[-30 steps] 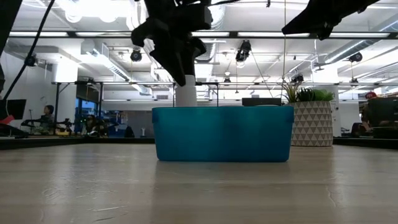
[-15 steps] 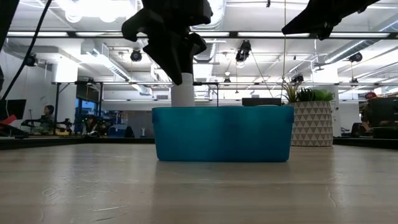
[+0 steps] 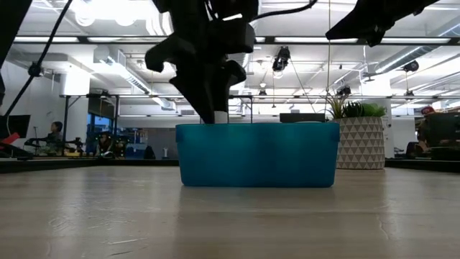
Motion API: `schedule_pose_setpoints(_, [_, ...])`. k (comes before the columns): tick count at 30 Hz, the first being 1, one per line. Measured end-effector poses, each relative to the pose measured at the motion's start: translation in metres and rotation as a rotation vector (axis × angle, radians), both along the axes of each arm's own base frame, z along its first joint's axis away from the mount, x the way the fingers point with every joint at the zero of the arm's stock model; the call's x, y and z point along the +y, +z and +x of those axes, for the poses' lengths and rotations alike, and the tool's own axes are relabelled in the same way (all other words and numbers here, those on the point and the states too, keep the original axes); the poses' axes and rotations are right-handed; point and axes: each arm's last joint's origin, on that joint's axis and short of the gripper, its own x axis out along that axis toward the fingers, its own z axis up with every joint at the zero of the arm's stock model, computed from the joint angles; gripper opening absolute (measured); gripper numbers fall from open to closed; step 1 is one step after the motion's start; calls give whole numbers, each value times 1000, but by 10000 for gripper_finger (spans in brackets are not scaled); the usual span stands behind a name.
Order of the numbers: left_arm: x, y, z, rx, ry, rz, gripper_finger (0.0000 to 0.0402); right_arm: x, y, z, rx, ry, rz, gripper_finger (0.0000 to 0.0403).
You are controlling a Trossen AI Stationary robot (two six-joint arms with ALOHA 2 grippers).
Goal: Pick and place pill bottles into a basket
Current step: Put the white pill bottle into the blue bin
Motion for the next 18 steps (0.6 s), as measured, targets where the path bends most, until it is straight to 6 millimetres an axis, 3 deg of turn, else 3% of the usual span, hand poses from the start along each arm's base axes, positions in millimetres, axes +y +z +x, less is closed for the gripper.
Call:
schedule_pose_setpoints(9, [0,-24,3,2,-1,-2,147,0,0,0,-1,1,1,9])
schedule_pose_setpoints(18, [0,-30,2,-18,-2,-4,147,0,0,0,-4,0,4,9])
